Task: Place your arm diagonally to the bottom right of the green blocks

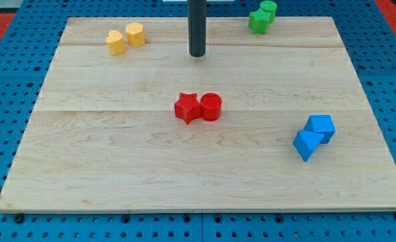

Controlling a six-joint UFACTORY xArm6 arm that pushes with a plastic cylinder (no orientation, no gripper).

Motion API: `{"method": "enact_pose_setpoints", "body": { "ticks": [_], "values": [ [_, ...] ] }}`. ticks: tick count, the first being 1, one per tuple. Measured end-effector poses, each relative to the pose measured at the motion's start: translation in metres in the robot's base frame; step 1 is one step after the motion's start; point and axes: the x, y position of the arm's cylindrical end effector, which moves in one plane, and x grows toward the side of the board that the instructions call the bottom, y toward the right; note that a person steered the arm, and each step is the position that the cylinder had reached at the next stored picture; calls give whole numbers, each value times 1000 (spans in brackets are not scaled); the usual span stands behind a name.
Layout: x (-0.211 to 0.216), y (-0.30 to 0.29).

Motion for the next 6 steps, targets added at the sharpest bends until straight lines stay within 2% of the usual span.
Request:
{"method": "enact_pose_setpoints", "body": {
  "ticks": [1, 2, 3, 5, 6],
  "values": [
    [3, 66],
    [4, 156],
    [4, 212],
    [3, 277],
    [3, 279]
  ]
}}
